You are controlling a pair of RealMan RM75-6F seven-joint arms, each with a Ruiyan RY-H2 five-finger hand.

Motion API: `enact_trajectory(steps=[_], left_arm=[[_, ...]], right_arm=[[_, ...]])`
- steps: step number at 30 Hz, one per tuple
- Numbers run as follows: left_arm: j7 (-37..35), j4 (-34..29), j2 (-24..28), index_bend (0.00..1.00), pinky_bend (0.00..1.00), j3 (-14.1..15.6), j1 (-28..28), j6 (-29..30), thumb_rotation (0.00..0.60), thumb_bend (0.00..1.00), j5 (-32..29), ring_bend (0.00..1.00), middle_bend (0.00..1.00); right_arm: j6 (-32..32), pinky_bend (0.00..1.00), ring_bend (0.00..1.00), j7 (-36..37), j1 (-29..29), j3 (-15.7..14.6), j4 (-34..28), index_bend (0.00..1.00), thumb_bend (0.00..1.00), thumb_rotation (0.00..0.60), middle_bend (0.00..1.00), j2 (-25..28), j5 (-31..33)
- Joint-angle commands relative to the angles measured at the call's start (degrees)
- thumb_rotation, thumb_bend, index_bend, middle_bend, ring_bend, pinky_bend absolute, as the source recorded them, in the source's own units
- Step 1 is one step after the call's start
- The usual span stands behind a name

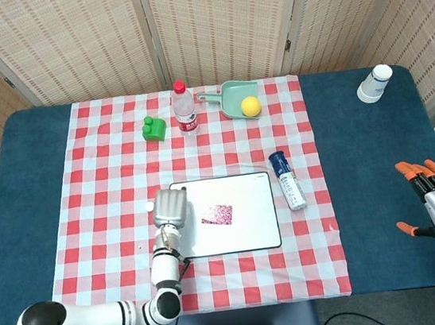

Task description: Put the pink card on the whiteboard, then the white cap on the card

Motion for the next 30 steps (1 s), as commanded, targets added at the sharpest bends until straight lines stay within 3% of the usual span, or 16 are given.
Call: enact_trajectory(steps=[1, 9, 30], left_arm=[[-2.64, 0.44, 4.68, 0.39, 1.00, 2.27, 3.44, -1.96, 0.600, 0.28, 0.88, 1.00, 1.00], [-7.37, 1.54, 8.05, 0.41, 1.00, 4.78, 6.47, -5.26, 0.600, 0.29, 3.75, 1.00, 1.00], [-13.09, 7.59, 4.01, 0.41, 1.00, 4.91, 6.72, -7.04, 0.600, 0.28, 9.45, 1.00, 1.00]], right_arm=[[-0.41, 0.00, 0.00, -0.86, 0.23, -0.11, -0.20, 0.00, 0.00, 0.600, 0.10, -0.35, -0.06], [-1.39, 0.00, 0.00, -3.56, 0.69, 0.10, -0.35, 0.00, 0.00, 0.600, 0.10, -1.32, 0.84], [-1.68, 0.00, 0.00, -3.67, 0.80, 0.23, -0.35, 0.00, 0.00, 0.600, 0.10, -1.30, 1.45]])
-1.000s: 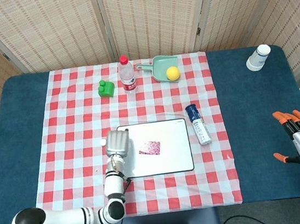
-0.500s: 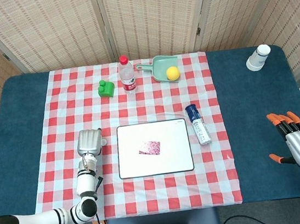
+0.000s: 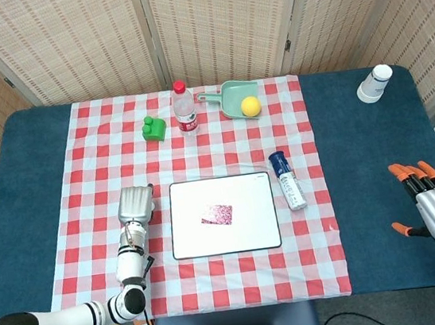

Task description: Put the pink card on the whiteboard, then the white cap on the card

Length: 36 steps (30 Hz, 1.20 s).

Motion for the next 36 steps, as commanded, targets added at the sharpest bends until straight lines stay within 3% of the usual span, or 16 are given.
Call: enact_trajectory(steps=[1, 36], left_arm=[[-0.34, 0.62, -0.22, 0.41, 1.00, 0.02, 0.17, -0.47, 0.600, 0.28, 0.21, 1.00, 1.00], [-0.50, 5.20, -2.45, 0.43, 1.00, -1.09, 0.66, -3.57, 0.600, 0.30, -0.54, 1.00, 1.00]], right_arm=[[-0.10, 0.00, 0.00, -0.07, 0.04, -0.01, 0.00, 0.00, 0.00, 0.600, 0.10, -0.03, 0.04], [-1.15, 0.00, 0.00, -0.25, 0.57, -0.17, 0.15, 0.00, 0.00, 0.600, 0.10, 0.06, 0.19]])
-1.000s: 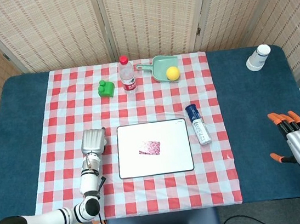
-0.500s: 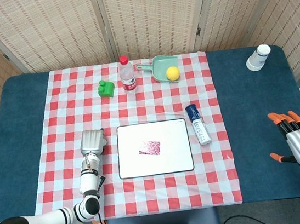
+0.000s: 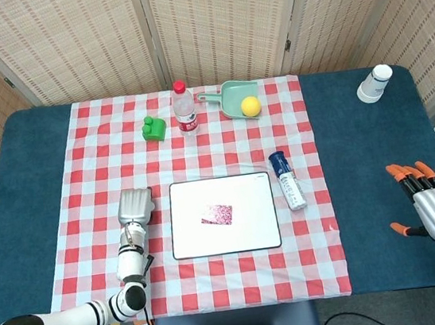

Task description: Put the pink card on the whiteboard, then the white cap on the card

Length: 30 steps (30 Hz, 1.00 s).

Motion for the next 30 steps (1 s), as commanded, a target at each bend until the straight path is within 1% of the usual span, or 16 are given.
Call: enact_trajectory(steps=[1, 12, 20, 26, 30], left_arm=[[0.32, 0.31, -0.15, 0.43, 1.00, -0.04, -0.14, -0.29, 0.600, 0.30, -0.20, 1.00, 1.00], [0.89, 1.49, -0.78, 0.45, 1.00, -0.37, -0.58, -1.02, 0.600, 0.30, -0.51, 1.00, 1.00], [1.17, 0.97, -0.28, 0.49, 1.00, -0.56, -0.44, -0.65, 0.600, 0.31, -0.55, 1.00, 1.00], [1.21, 1.01, -0.22, 0.50, 1.00, -0.50, -0.34, -0.79, 0.600, 0.31, -0.62, 1.00, 1.00], [1.33, -0.31, 0.41, 0.50, 1.00, -0.92, -0.60, -0.16, 0.600, 0.31, -0.08, 1.00, 1.00]], right_arm=[[0.07, 0.00, 0.00, 0.11, -0.01, 0.04, 0.04, 0.00, 0.00, 0.600, 0.10, 0.02, 0.03], [0.14, 0.00, 0.00, 0.18, -0.01, 0.21, 0.10, 0.00, 0.00, 0.600, 0.10, -0.04, 0.37], [0.07, 0.00, 0.00, 0.02, 0.02, 0.25, 0.06, 0.00, 0.00, 0.600, 0.10, -0.14, 0.53], [0.08, 0.00, 0.00, -0.03, 0.02, 0.27, 0.04, 0.00, 0.00, 0.600, 0.10, -0.20, 0.59], [-0.09, 0.00, 0.00, -0.01, 0.11, 0.30, 0.03, 0.00, 0.00, 0.600, 0.10, -0.21, 0.67]])
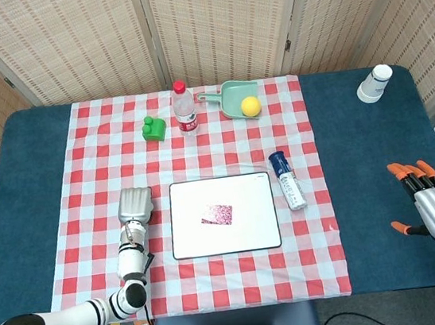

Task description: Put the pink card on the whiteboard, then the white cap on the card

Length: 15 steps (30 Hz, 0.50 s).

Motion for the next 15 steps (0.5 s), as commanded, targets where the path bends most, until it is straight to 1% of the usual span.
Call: enact_trajectory(steps=[1, 5, 9, 15], left_arm=[[0.26, -1.18, 0.55, 0.50, 1.00, -0.36, -0.30, 0.67, 0.600, 0.31, 0.47, 1.00, 1.00], [1.88, -4.20, 1.23, 0.50, 1.00, -0.87, -1.25, 2.19, 0.600, 0.31, 0.88, 1.00, 1.00], [3.48, -7.80, 0.58, 0.50, 1.00, -1.05, -2.37, 3.62, 0.600, 0.31, 1.08, 1.00, 1.00], [6.58, -12.60, -3.00, 0.50, 1.00, -1.39, -5.48, 6.26, 0.600, 0.31, 2.34, 1.00, 1.00]], right_arm=[[-0.02, 0.00, 0.00, 0.02, 0.02, 0.02, -0.02, 0.00, 0.00, 0.600, 0.10, 0.02, 0.03], [0.29, 0.00, 0.00, 0.28, -0.08, 0.01, -0.14, 0.00, 0.00, 0.600, 0.10, 0.17, -0.16], [1.03, 0.00, 0.00, 0.85, -0.37, -0.09, -0.27, 0.00, 0.00, 0.600, 0.10, 0.47, -0.66], [2.82, 0.00, 0.00, 2.96, -1.05, -0.06, -0.68, 0.00, 0.00, 0.600, 0.10, 1.38, -1.55]])
